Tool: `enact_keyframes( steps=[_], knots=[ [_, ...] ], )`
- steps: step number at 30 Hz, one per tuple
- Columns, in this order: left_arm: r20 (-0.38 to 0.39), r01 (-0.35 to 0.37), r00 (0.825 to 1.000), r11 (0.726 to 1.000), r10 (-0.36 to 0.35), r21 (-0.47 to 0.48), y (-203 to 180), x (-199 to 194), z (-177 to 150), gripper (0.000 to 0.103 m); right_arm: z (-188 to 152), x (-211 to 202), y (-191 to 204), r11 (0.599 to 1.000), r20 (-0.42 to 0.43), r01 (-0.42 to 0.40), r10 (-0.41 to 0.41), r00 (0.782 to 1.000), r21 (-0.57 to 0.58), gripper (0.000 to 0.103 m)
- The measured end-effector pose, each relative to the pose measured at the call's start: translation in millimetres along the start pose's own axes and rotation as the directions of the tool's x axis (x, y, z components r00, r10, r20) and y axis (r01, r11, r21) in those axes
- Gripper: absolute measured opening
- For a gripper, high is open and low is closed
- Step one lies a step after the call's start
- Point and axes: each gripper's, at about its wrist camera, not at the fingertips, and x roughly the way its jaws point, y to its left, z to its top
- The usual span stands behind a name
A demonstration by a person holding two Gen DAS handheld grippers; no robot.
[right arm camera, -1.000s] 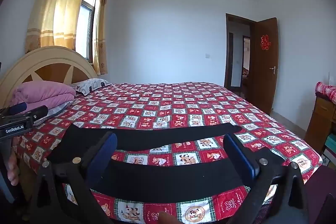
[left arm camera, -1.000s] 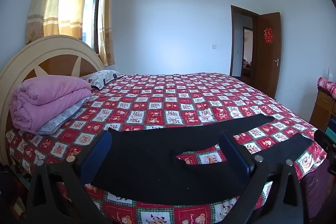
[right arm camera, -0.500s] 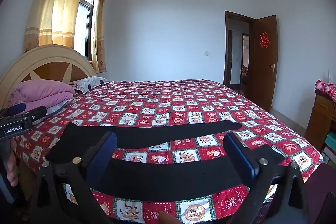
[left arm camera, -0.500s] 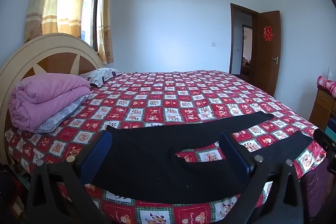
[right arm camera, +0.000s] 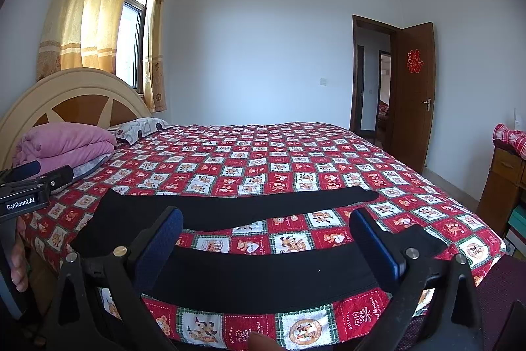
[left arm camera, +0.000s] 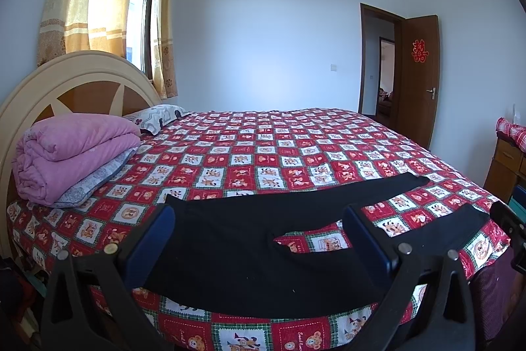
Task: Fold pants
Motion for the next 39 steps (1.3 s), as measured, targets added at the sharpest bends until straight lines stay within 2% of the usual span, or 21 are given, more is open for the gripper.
enact_keyframes(
  steps=[39],
  knots=[
    [-0.006,0.002,1.000,1.000,-0.002,-0.001,0.4,0.7,0.2,0.103,-2.7,2.1,3.0,1.000,-0.013,-0.001,0.001,1.000,-0.005,0.102]
  ],
)
